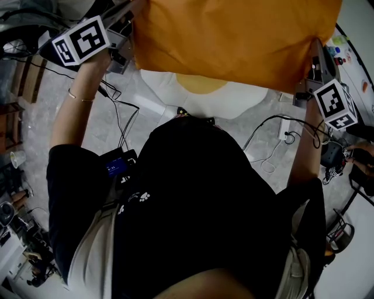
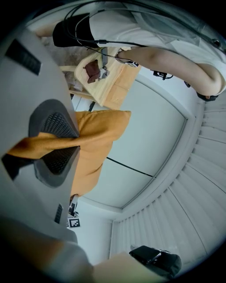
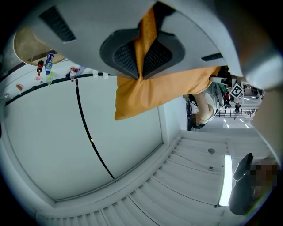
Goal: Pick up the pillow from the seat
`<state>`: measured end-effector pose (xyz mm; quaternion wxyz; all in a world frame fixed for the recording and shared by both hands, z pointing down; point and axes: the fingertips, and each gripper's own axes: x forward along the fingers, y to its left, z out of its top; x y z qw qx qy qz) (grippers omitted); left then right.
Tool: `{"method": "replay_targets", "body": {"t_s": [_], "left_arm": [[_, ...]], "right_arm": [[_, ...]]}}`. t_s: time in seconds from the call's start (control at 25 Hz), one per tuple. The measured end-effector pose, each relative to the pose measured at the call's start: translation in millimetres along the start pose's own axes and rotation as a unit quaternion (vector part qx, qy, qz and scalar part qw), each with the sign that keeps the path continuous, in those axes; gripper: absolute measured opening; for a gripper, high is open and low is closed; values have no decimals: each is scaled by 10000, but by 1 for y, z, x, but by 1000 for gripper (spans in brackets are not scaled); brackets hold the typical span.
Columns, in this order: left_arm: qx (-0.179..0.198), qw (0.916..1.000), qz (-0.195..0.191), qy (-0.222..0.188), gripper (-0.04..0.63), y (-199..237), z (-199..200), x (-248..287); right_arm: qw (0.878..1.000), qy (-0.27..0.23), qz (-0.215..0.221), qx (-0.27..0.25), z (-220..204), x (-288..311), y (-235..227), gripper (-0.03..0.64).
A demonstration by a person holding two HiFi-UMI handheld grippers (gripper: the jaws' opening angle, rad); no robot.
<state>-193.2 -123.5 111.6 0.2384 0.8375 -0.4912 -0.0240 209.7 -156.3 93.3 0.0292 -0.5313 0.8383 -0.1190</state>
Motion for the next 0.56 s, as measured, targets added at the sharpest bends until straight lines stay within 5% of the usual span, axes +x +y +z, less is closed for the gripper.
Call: {"method": "replay_targets", "body": {"t_s": [0.56], "left_arm": [[-84, 9999, 9, 97, 64, 2, -3, 2]], "right_arm": [[9999, 96, -42, 17, -2, -1, -1, 44]]}}
